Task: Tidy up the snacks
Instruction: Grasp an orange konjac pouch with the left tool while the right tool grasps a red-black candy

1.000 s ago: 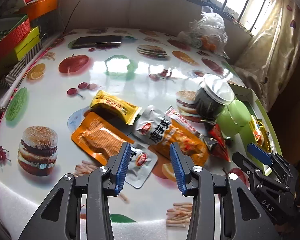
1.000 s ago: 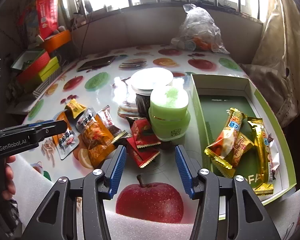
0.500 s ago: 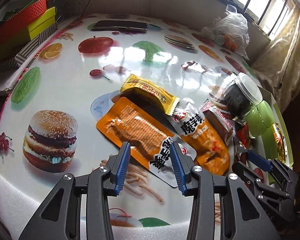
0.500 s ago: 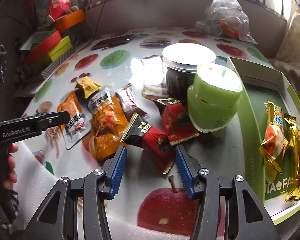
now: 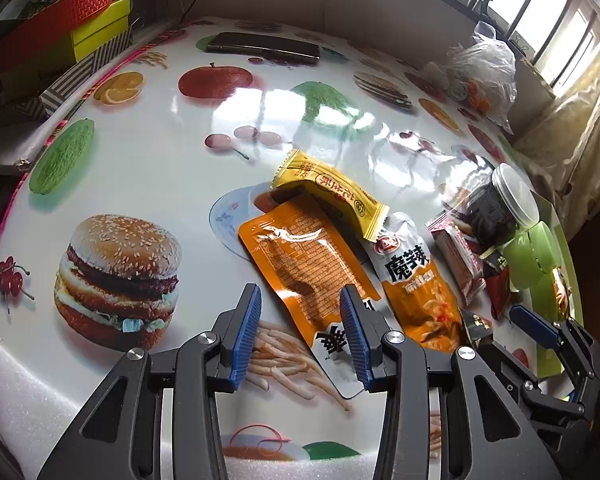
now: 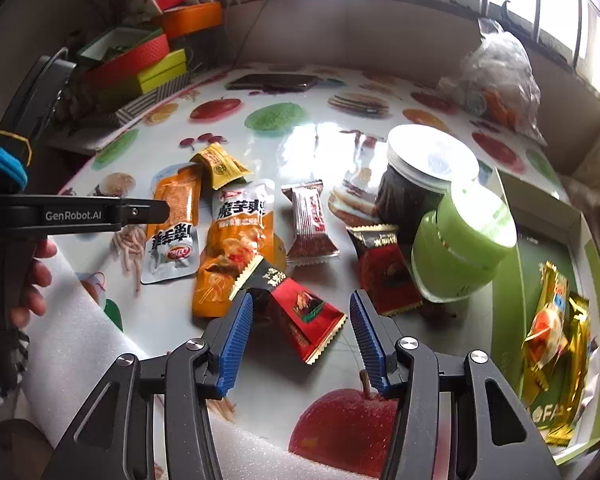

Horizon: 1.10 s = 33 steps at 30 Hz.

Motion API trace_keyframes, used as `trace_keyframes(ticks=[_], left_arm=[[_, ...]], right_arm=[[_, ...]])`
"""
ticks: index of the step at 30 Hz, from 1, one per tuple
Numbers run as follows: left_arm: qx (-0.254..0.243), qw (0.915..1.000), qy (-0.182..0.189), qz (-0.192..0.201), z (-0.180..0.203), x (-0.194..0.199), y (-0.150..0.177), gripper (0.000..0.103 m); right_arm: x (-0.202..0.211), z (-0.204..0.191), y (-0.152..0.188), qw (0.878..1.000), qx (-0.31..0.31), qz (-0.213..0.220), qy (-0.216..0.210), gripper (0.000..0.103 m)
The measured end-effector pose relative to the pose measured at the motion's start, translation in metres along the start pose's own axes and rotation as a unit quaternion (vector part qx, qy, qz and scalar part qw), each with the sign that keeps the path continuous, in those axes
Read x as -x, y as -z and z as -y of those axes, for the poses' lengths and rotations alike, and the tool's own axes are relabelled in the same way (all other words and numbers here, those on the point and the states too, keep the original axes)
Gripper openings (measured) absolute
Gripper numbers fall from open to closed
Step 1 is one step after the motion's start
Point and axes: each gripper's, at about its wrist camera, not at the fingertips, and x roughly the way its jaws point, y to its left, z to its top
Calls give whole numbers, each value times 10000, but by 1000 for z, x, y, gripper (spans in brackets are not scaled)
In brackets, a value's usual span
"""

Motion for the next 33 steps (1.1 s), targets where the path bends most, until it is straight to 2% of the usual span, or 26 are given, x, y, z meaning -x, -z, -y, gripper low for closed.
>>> trace_keyframes(ticks=[2, 3, 6, 11, 14, 16, 19, 20, 27, 30, 31, 33], left_arm=[[18, 10000, 37, -20, 2, -3, -3, 51], [31, 9999, 79, -101, 3, -7, -5, 62], [-37, 9999, 46, -131, 11, -12, -7, 65], [-11, 9999, -134, -100, 17, -17, -12, 65], [-185, 9988, -449, -88, 25, -21, -13, 65], [-388, 9969, -682, -82, 29, -24, -12, 65], [-520, 9948, -873, -49, 31, -24, -7, 65], [-469, 9949, -892, -42, 29, -23, -6, 65], [-356, 9966, -748, 21, 22, -20, -5, 65], [-320, 9965, -766, 48, 20, -17, -4, 58], [-313, 9966, -766, 61, 20, -17, -5, 49], [-232, 9972, -699, 95, 16, -14, -6, 43]], right_arm=[[-5, 0, -3, 9998, 100, -105, -133, 50], [-9, -1, -3, 9996, 148, -182, -161, 50], [-17, -3, -1, 9992, 254, -283, -151, 51], [-22, -2, 0, 9991, 116, -308, -259, 51], [-22, 1, 2, 9990, -83, -329, -306, 51], [-21, 2, 3, 9989, -195, -302, -294, 47], [-19, 4, 5, 9987, -362, -270, -250, 35], [-18, 5, 5, 9985, -400, -259, -264, 30], [-17, 7, 8, 9977, -564, -188, -318, 27], [-15, 9, 9, 9974, -637, -168, -298, 26], [-15, 9, 9, 9973, -654, -162, -292, 26], [-14, 9, 10, 9972, -675, -145, -288, 25]])
